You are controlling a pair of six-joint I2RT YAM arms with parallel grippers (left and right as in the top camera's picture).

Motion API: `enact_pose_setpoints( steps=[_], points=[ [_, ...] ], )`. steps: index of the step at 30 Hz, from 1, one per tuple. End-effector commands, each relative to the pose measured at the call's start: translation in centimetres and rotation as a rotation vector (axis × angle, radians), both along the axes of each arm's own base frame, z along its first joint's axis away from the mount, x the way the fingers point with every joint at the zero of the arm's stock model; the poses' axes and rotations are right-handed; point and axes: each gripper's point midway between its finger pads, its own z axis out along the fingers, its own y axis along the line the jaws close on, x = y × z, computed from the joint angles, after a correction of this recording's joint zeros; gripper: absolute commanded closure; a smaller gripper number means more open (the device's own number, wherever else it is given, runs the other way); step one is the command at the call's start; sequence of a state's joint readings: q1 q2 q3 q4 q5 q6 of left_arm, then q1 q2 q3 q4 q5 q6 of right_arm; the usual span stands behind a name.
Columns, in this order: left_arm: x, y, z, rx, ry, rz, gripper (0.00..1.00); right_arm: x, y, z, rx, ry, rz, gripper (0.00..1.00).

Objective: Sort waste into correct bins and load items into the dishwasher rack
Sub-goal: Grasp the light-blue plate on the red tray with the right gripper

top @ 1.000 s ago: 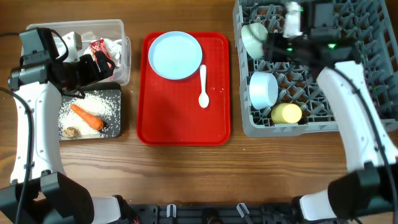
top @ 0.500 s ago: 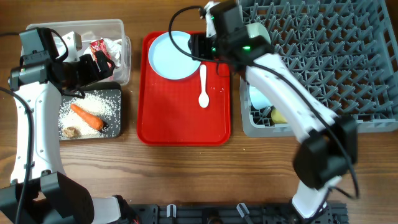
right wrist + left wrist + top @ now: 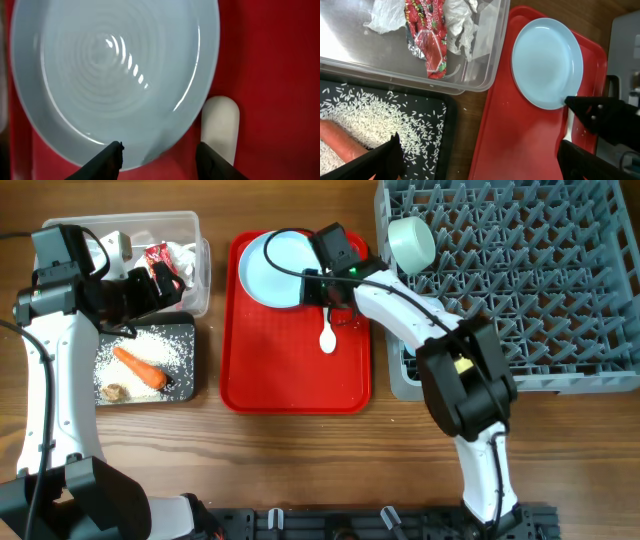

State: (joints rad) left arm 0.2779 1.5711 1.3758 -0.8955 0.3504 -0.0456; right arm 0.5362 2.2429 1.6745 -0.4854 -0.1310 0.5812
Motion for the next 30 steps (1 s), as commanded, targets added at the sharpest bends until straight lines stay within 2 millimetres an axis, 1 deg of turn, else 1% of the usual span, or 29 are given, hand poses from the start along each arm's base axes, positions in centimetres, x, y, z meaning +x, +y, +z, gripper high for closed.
enact_pose_setpoints(
  steps=[1,3,6,9,10,12,14,18,20,21,23,26,27,28,30],
  points=[
    [0.3,0.0,0.5,-0.002,-0.018,-0.015,0.00,-0.5,0.3,-1.9,0.002,0.045,-0.009,0.51],
    [0.3,0.0,0.5,-0.002,-0.018,-0.015,0.00,-0.6,0.3,-2.4,-0.004,0.054,-0.009,0.51],
    [0.3,0.0,0.5,-0.002,-0.018,-0.015,0.00,-0.7,0.3,-2.9,-0.007,0.062,-0.008,0.61],
    [0.3,0.0,0.5,-0.002,-0.018,-0.015,0.00,-0.8,0.3,-2.9,-0.002,0.067,-0.005,0.78],
    [0.3,0.0,0.5,-0.002,-0.020,-0.014,0.00,-0.8,0.3,-2.9,-0.002,0.070,-0.003,0.86],
    [0.3,0.1,0.5,-0.001,-0.021,-0.015,0.00,-1.0,0.3,-3.0,-0.005,0.075,-0.003,0.92],
    [0.3,0.1,0.5,-0.001,-0.021,-0.015,0.00,-1.1,0.2,-3.0,-0.008,0.081,-0.003,0.96],
    [0.3,0.1,0.5,-0.001,-0.021,-0.015,0.00,-1.3,0.6,-2.6,0.018,0.089,0.013,0.96],
    [0.3,0.1,0.5,-0.001,-0.021,-0.015,0.00,-1.3,0.6,-2.0,0.027,0.084,0.034,0.96],
    [0.3,0.1,0.5,-0.001,-0.021,-0.015,0.00,-1.2,0.6,-1.3,0.029,0.067,0.050,0.96],
    [0.3,0.1,0.5,-0.001,-0.021,-0.015,0.00,-0.7,0.2,2.0,0.023,-0.008,0.102,0.96],
    [0.3,0.1,0.5,-0.001,-0.021,-0.015,0.00,0.4,-1.4,8.4,-0.009,-0.161,0.124,0.96],
    [0.3,0.1,0.5,-0.001,-0.021,-0.015,0.00,0.6,-2.1,11.5,-0.025,-0.237,0.134,0.96],
    [0.3,0.1,0.5,-0.001,-0.021,-0.015,0.00,0.7,-3.4,15.4,-0.068,-0.334,0.126,0.95],
    [0.3,0.1,0.5,-0.001,-0.021,-0.015,0.00,0.6,-5.9,20.0,-0.149,-0.451,0.066,0.96]
  ],
)
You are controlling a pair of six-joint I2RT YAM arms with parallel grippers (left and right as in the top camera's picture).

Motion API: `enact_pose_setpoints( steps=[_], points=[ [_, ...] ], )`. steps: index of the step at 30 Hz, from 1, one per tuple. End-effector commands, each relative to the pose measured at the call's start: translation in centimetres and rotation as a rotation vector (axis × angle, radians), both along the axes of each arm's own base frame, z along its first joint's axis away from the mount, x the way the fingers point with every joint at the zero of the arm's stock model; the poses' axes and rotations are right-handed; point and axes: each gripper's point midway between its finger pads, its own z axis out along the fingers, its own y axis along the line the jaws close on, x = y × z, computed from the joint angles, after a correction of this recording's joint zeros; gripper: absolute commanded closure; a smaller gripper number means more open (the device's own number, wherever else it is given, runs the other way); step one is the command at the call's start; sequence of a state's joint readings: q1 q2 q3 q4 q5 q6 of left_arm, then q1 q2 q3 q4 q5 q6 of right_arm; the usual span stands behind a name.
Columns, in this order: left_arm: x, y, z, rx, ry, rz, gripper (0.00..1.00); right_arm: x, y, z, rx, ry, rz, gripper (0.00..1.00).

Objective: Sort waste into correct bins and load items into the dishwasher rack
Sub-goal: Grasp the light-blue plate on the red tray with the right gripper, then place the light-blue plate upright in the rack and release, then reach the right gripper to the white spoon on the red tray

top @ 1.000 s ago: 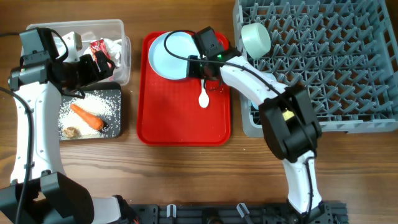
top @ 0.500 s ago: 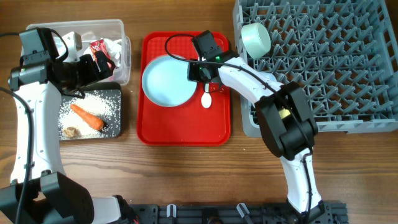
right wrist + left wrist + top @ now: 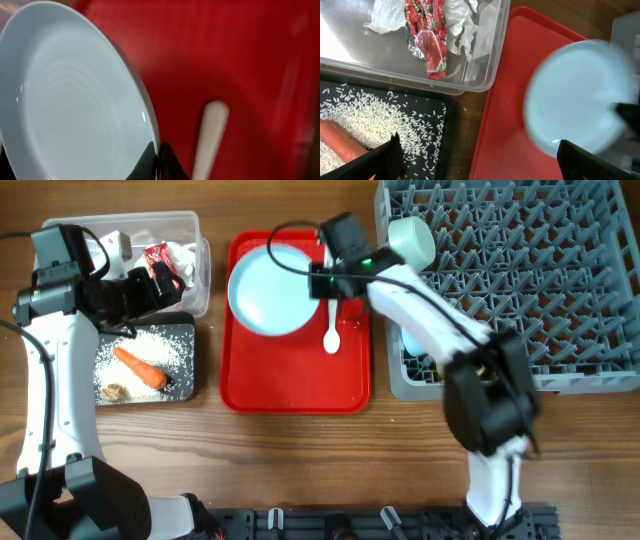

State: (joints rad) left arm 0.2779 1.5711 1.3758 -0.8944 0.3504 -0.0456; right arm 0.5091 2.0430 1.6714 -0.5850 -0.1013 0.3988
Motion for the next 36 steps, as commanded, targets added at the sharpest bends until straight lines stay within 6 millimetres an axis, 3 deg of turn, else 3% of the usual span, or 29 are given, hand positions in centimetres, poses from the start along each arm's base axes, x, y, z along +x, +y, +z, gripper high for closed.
enact_pose_setpoints(
  steps=[1,4,5,6,7,10,13,15,19,30,36],
  points=[
    [0.3,0.1,0.5,-0.001,-0.020,-0.015,0.00,0.6,-5.9,13.9,-0.137,-0.365,-0.123,0.96],
    [0.3,0.1,0.5,-0.001,-0.020,-0.015,0.00,-0.1,-12.7,20.4,-0.335,-0.544,-0.340,0.96],
    [0.3,0.1,0.5,-0.001,-0.020,-0.015,0.00,-0.6,-15.9,22.8,-0.437,-0.611,-0.454,0.96],
    [0.3,0.1,0.5,-0.002,-0.020,-0.014,0.00,-1.0,-17.9,24.3,-0.524,-0.646,-0.518,0.96],
    [0.3,0.1,0.5,-0.001,-0.020,-0.015,0.00,-1.8,-21.1,25.9,-0.728,-0.666,-0.565,0.96],
    [0.3,0.1,0.5,-0.001,-0.020,-0.015,0.00,-2.2,-24.4,26.1,-0.982,-0.610,-0.537,0.96],
    [0.3,0.1,0.5,-0.001,-0.020,-0.015,0.00,-1.4,-28.4,24.3,-1.171,-0.487,-0.468,0.96],
    [0.3,0.1,0.5,-0.001,-0.020,-0.015,0.00,-0.8,-30.0,23.3,-1.230,-0.431,-0.445,0.95],
    [0.3,0.1,0.5,-0.002,-0.020,-0.014,0.00,0.6,-31.5,21.0,-1.313,-0.348,-0.383,0.96],
    [0.3,0.1,0.5,-0.001,-0.020,-0.015,0.00,4.6,-30.5,12.3,-1.385,-0.216,-0.217,0.96],
    [0.3,0.1,0.5,-0.001,-0.020,-0.015,0.00,5.4,-29.9,10.1,-1.370,-0.197,-0.170,0.96]
  ],
)
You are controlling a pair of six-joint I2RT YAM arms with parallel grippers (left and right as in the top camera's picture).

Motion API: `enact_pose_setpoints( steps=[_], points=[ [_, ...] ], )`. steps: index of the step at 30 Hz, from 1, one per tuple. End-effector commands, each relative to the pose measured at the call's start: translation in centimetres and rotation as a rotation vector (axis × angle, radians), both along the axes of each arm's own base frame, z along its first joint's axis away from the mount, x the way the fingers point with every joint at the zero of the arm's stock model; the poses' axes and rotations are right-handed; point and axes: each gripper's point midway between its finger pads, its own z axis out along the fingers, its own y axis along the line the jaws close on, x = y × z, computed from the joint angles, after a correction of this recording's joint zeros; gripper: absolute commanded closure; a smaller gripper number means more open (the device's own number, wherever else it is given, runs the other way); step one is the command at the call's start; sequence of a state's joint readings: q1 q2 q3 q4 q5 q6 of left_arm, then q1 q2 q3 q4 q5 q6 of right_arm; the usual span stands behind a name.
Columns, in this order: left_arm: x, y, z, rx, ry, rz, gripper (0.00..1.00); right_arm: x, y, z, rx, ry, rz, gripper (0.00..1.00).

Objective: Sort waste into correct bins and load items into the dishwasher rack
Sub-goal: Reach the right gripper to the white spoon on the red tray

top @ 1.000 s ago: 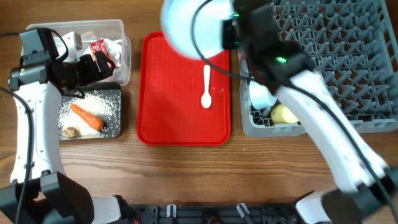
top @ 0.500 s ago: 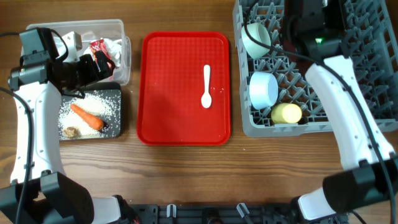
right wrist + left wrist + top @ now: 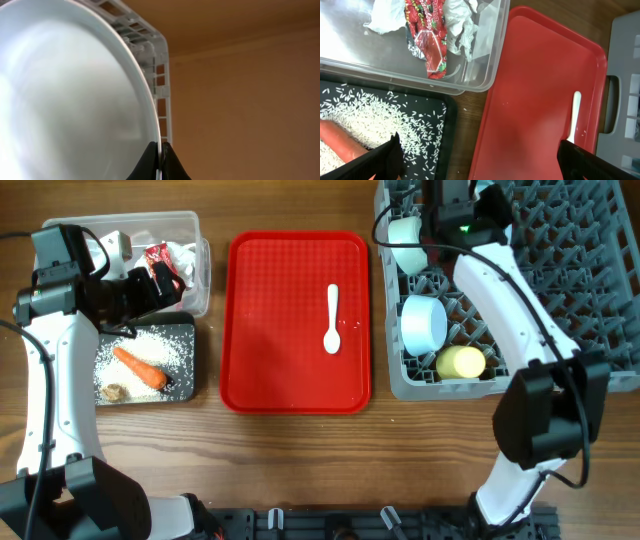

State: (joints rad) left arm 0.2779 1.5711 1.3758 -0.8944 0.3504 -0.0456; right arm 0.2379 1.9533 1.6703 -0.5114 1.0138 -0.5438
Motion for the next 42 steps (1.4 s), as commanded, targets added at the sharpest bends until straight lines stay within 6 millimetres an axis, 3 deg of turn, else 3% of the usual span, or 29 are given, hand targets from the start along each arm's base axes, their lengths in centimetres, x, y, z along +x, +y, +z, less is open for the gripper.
enact_pose_setpoints(
  steps=[1,2,3,4,10,13,15,18,19,21,23,25,28,31,35,38,42],
  points=[
    [0.3,0.1,0.5,-0.001,-0.020,-0.015,0.00,0.4,0.5,-1.6,0.016,0.035,0.028,0.96],
    [0.3,0.1,0.5,-0.001,-0.020,-0.015,0.00,0.6,0.8,-1.8,0.034,0.039,0.045,0.90],
    [0.3,0.1,0.5,-0.001,-0.020,-0.015,0.00,0.7,0.9,-2.0,0.042,0.041,0.053,0.78],
    [0.3,0.1,0.5,-0.001,-0.020,-0.015,0.00,0.7,1.1,-2.0,0.053,0.035,0.057,0.01],
    [0.3,0.1,0.5,-0.001,-0.020,-0.015,0.00,0.1,1.5,0.8,0.145,-0.175,-0.033,0.00],
    [0.3,0.1,0.5,-0.001,-0.020,-0.015,0.00,-0.9,3.5,4.3,0.184,-0.247,0.018,0.00],
    [0.3,0.1,0.5,-0.001,-0.020,-0.015,0.00,-1.6,6.7,6.1,0.290,-0.306,0.095,0.00],
    [0.3,0.1,0.5,-0.001,-0.020,-0.015,0.00,-3.1,15.0,6.5,0.528,-0.261,0.334,0.00],
    [0.3,0.1,0.5,-0.001,-0.020,-0.015,0.00,-4.4,19.1,5.3,0.654,-0.190,0.424,0.00],
    [0.3,0.1,0.5,-0.001,-0.020,-0.015,0.00,-6.5,23.3,2.4,0.827,-0.042,0.490,0.00],
    [0.3,0.1,0.5,-0.001,-0.020,-0.015,0.00,-9.4,26.8,-0.9,1.041,0.153,0.492,0.00],
    [0.3,0.1,0.5,-0.001,-0.020,-0.015,0.00,-11.9,28.6,-2.6,1.199,0.291,0.444,0.00],
    [0.3,0.1,0.5,-0.001,-0.020,-0.015,0.00,-13.4,29.5,-3.7,1.298,0.358,0.373,0.00],
    [0.3,0.1,0.5,-0.001,-0.020,-0.015,0.00,-13.4,29.4,-5.1,1.320,0.354,0.325,0.01],
    [0.3,0.1,0.5,-0.002,-0.020,-0.014,0.00,-12.4,29.0,-7.4,1.317,0.277,0.195,0.11],
    [0.3,0.1,0.5,-0.001,-0.020,-0.015,0.00,-11.7,28.3,-10.3,1.273,0.233,0.072,0.15],
    [0.3,0.1,0.5,-0.002,-0.020,-0.014,0.00,-11.2,30.0,-15.2,1.312,0.308,0.012,0.15]
  ],
)
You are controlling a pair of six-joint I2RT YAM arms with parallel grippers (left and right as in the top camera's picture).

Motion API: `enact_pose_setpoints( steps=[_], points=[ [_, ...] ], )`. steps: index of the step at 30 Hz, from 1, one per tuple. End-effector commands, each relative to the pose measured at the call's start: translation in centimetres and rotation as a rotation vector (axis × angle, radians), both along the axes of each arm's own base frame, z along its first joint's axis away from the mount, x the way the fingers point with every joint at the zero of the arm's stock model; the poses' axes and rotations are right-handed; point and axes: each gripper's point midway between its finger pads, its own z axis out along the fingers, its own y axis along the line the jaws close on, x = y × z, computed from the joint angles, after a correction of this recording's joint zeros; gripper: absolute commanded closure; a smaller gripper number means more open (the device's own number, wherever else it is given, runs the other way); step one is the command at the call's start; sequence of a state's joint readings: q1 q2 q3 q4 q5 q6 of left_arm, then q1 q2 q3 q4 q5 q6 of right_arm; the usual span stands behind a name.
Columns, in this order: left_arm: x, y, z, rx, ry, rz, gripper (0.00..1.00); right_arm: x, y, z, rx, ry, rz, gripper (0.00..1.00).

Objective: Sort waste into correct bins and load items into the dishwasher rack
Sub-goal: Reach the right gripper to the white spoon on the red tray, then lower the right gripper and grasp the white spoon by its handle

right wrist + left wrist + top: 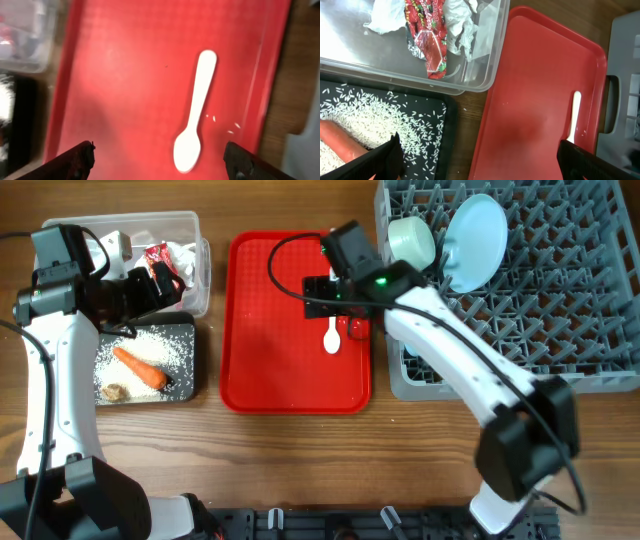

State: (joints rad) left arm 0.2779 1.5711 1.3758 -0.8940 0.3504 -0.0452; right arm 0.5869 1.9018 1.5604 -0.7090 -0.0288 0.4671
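A pale blue plate [473, 230] stands on edge in the grey dishwasher rack [560, 300], beside a mint cup [410, 242]. On the red tray [270, 350] lies a white spoon [331, 335], bowl end toward me in the right wrist view [194, 120]. My right gripper [160, 162] hangs open and empty just above that spoon, over the tray's far right part. My left gripper [480, 160] is open and empty over the gap between the black tray [192, 360] and the clear bin [200, 250].
The clear bin holds a red wrapper [427, 42] and crumpled white paper [460, 22]. Rice, a carrot [140, 367] and a brown lump [113, 392] lie on the black tray. A few rice grains sit beside the spoon on the red tray.
My right gripper was shut on the plate at the rack's far left corner. Now the plate stands in the rack and that gripper is open over the spoon. The left arm is unchanged.
The plate lay on the red tray with my right gripper open at its rim. Then the gripper was shut on the rim with the plate tilted up, then held it at the rack. Now the plate stands in the rack and only the spoon is on the tray.
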Motion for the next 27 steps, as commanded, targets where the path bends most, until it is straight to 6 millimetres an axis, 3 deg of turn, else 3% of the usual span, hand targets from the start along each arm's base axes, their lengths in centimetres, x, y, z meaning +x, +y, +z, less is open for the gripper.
enact_pose_setpoints(
  steps=[1,5,13,20,27],
  points=[
    [0.3,0.1,0.5,-0.002,-0.020,-0.014,0.00,-0.1,0.4,-6.2,-0.024,0.124,-0.076,0.15],
    [0.3,0.1,0.5,-0.002,-0.020,-0.014,0.00,-0.7,-0.1,-10.0,-0.049,0.214,-0.158,0.21],
    [0.3,0.1,0.5,-0.002,-0.020,-0.014,0.00,-0.2,-0.9,-11.2,-0.061,0.224,-0.271,0.46],
    [0.3,0.1,0.5,-0.002,-0.020,-0.014,0.00,1.1,-2.2,-11.4,-0.094,0.165,-0.394,0.52],
    [0.3,0.1,0.5,-0.002,-0.020,-0.014,0.00,1.2,-2.2,-12.3,-0.112,0.162,-0.385,0.55]
  ],
)
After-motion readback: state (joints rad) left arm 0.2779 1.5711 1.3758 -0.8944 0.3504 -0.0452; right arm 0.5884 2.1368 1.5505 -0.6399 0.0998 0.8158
